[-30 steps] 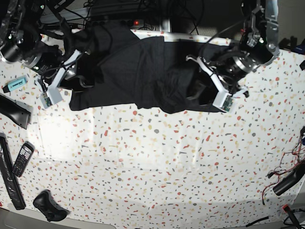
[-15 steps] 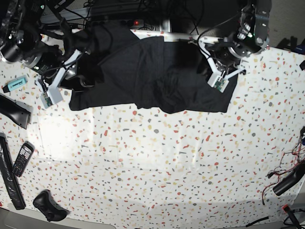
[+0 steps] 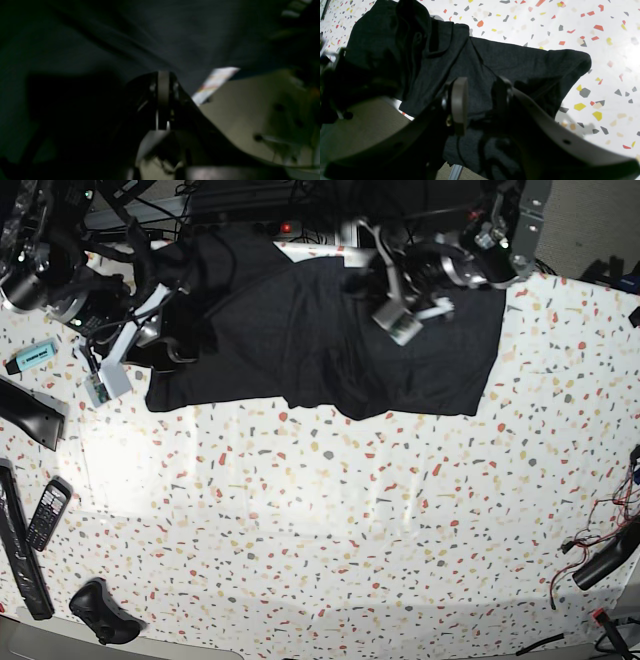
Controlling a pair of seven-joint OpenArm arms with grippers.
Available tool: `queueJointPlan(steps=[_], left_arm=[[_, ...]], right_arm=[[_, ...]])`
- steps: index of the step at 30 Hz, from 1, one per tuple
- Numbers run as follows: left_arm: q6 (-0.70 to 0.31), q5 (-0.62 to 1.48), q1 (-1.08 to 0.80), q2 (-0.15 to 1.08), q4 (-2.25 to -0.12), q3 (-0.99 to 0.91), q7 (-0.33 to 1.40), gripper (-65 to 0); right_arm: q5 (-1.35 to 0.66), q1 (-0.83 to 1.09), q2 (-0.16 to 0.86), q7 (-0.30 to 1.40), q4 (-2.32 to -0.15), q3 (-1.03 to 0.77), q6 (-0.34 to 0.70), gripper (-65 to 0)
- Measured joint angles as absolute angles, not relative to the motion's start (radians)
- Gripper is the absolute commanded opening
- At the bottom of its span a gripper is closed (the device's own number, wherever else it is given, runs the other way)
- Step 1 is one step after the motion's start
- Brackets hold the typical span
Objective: Fold the T-shirt properly
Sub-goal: 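Press and smooth the folded end with the left gripper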
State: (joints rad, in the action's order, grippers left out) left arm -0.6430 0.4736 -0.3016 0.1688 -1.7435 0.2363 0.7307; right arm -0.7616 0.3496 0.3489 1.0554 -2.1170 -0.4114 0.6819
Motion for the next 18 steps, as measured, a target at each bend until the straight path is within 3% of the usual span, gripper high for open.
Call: queueJointPlan(steps=[6,13,18], left_arm=[[-0.64,0.485,-0.241,0.169,-1.744,0.322,0.68,-65.0],[-0.53,0.485,-0.147,0.17,-1.744,0.19,0.649,-65.0],[-0.518,0.375,-0.136,0.17,-1.743,0.158,0.622,-65.0]], right_arm=[[-0.761,0.35,0.349,1.055,-2.117,-0.411,0.682,-45.9],[-0.721,0.35,0.349,1.055,-2.117,-0.412,0.682,-45.9],[-0.724,0.349,0.349,1.055,-2.117,-0.412,0.682,-45.9]])
